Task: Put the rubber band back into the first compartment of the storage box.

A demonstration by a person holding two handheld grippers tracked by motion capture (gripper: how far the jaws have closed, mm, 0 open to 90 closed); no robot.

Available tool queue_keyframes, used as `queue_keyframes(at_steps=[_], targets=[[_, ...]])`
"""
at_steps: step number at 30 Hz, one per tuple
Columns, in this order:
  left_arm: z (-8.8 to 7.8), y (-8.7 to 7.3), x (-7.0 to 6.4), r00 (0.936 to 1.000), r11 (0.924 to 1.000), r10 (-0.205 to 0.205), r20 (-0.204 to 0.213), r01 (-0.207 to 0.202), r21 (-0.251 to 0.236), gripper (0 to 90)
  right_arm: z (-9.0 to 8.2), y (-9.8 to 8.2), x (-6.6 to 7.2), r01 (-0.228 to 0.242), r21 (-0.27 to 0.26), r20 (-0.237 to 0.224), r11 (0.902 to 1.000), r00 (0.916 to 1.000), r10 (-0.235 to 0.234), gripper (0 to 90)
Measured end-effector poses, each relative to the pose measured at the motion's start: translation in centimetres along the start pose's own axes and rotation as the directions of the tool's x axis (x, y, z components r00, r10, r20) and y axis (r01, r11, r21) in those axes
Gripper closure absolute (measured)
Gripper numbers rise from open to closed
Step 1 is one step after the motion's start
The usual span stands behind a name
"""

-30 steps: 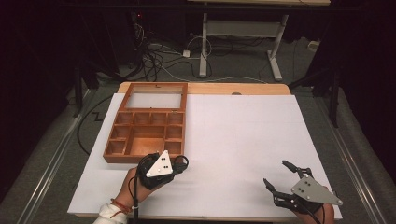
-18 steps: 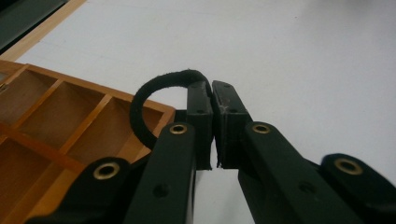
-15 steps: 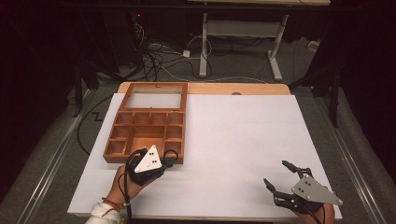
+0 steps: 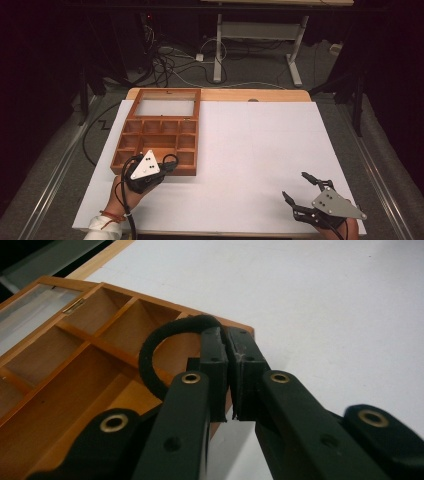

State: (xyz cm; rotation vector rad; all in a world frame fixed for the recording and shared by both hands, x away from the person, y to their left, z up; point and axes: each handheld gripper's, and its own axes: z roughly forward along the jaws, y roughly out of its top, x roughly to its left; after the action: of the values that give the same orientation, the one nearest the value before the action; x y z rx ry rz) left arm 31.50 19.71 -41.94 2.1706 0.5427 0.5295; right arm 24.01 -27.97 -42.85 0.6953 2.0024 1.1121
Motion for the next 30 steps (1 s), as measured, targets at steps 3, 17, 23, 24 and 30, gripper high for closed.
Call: queue_keyframes(at_steps=[3, 17, 23, 24, 30], targets=[[-0.2, -0.3, 0.4, 0.9998, 0.9999, -0.014, -0.011, 0.014, -0.003, 84.1, 0.0, 0.0, 0.0, 0.000, 0.001, 0.001, 1.0000, 1.0000, 0.000, 23.0], [-1.3, -1.3, 2.1, 0.9964, 0.9977, -0.066, -0.054, 0.065, -0.018, 84.1, 0.2, -0.1, 0.0, 0.003, 0.010, -0.009, 0.9999, 1.0000, -0.003, 23.8], [-1.6, -1.6, 3.0, 0.9946, 0.9955, -0.089, -0.054, 0.087, -0.038, 84.0, 0.4, -0.2, 0.0, 0.004, 0.019, -0.014, 0.9998, 0.9999, -0.003, 23.9], [-1.6, -1.7, 3.1, 0.9938, 0.9949, -0.095, -0.058, 0.092, -0.040, 84.0, 0.5, -0.2, 0.0, 0.002, 0.019, -0.018, 0.9998, 0.9998, -0.002, 23.9], [-1.5, -1.7, 4.2, 0.9920, 0.9934, -0.112, -0.058, 0.111, -0.031, 84.0, 0.7, -0.2, 0.1, 0.000, 0.029, -0.022, 0.9996, 0.9997, 0.001, 24.8]])
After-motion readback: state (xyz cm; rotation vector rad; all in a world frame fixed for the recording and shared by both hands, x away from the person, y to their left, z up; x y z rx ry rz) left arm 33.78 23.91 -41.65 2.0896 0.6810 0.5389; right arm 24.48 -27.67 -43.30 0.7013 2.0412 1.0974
